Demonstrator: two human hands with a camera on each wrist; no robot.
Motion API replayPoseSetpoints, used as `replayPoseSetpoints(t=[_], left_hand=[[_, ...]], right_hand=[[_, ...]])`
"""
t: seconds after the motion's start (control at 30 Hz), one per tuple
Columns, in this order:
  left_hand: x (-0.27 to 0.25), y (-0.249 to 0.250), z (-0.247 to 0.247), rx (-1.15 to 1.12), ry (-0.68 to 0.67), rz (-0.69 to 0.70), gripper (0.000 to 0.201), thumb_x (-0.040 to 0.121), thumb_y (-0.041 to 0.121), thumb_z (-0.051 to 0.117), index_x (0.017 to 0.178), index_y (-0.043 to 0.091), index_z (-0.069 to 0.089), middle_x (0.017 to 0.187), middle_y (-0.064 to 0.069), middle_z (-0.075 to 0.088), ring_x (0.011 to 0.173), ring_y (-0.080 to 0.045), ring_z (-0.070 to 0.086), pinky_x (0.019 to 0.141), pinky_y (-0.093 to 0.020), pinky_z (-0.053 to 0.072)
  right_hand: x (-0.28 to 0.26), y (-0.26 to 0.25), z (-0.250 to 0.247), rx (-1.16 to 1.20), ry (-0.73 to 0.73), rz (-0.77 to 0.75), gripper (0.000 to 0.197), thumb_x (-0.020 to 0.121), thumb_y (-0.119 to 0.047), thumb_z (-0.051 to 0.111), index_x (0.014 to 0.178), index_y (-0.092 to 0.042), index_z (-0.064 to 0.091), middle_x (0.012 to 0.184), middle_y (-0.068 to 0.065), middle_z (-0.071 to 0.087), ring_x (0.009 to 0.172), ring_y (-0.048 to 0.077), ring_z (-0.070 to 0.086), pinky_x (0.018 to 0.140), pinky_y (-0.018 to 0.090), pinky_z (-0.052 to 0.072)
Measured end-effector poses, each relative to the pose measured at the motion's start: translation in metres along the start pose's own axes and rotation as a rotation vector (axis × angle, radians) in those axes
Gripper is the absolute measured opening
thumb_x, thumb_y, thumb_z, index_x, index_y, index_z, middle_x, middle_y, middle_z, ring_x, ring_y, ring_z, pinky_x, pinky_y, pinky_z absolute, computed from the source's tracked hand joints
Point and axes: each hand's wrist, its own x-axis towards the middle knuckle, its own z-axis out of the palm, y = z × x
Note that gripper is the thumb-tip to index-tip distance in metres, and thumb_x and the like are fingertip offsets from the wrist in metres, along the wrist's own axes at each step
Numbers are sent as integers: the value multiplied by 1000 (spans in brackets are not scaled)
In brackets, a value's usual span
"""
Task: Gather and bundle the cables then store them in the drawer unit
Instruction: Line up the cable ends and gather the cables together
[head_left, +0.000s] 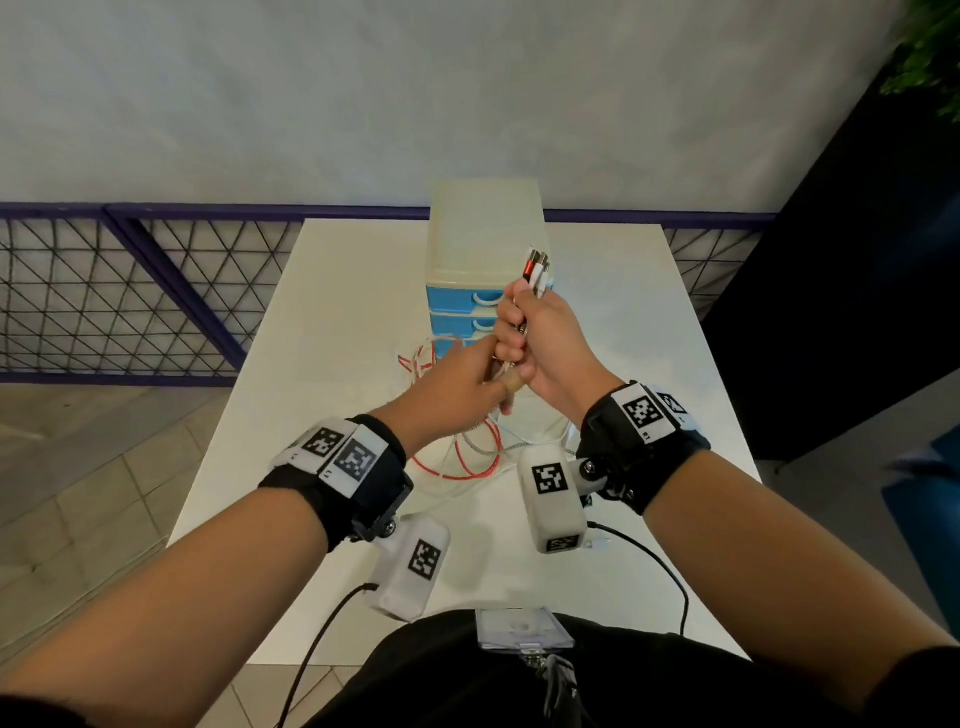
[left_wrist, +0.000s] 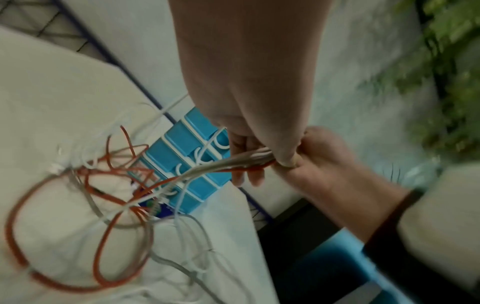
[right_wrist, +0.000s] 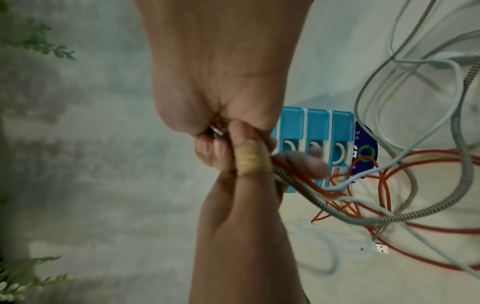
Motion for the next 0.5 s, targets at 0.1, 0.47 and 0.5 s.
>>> replayPoseSetpoints(t=[0.1, 0.47, 0.5], left_hand=[[1, -18, 2, 462, -77, 33, 33, 95, 44, 44, 77, 17, 50, 68, 10, 58, 72, -9, 47, 96, -35, 27], [-18, -69, 4, 478, -251, -159, 21, 99, 38, 36, 90, 22, 45, 75, 8, 56, 76, -15, 49, 94, -35, 30], [-18, -76, 3, 434, -278, -178, 21, 99, 38, 38, 86, 23, 46, 75, 8, 56, 74, -16, 51, 87, -35, 38]], right_hand=[[2, -1, -6, -53, -5, -11, 23, 105, -21, 35, 85, -14, 44, 56, -6, 33, 38, 5, 26, 35, 17, 23], [3, -13, -10, -219, 4, -12, 24, 105, -23, 33, 85, -15, 45, 56, -6, 33, 37, 4, 25, 34, 17, 21], [3, -14, -10, -237, -1, -5, 24, 105, -23, 33, 85, -15, 45, 54, -7, 34, 37, 4, 25, 34, 17, 21]])
